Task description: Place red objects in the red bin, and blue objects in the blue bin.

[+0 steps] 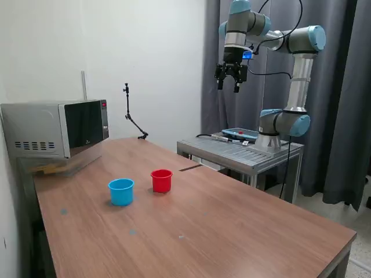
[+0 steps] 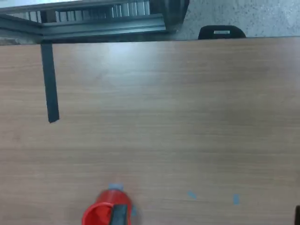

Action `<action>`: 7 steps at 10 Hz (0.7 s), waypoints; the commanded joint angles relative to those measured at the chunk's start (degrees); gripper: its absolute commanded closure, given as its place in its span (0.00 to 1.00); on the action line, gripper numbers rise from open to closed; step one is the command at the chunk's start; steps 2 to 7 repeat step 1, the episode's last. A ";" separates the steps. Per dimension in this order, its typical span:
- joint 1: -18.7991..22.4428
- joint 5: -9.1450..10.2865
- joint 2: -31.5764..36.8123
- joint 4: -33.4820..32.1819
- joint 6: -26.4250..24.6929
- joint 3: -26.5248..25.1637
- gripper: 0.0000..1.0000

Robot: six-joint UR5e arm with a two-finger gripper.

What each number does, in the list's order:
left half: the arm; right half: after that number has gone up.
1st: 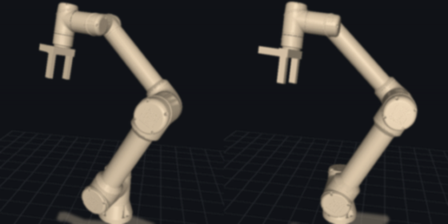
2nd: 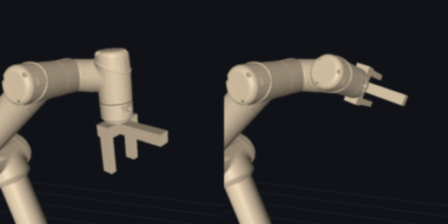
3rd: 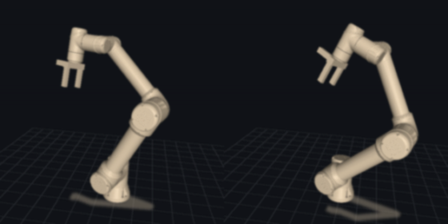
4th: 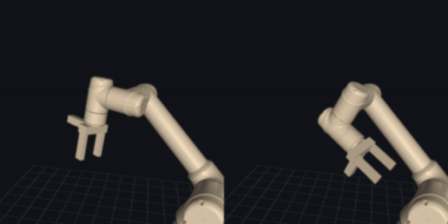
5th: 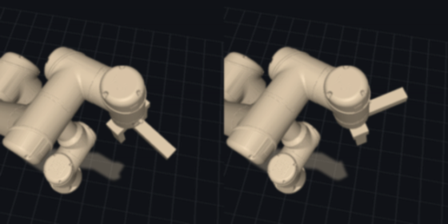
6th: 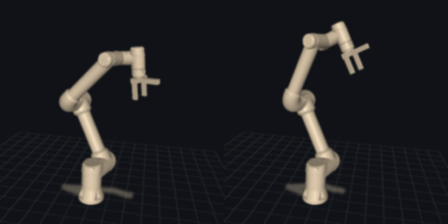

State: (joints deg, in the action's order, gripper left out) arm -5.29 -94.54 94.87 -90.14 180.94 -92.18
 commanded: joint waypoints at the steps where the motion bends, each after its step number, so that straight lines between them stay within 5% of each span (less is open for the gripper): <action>1: 2.46 -0.03 2.15 0.05 -0.41 -2.56 0.00; 7: 2.46 -0.03 2.15 0.05 -0.41 -2.56 0.00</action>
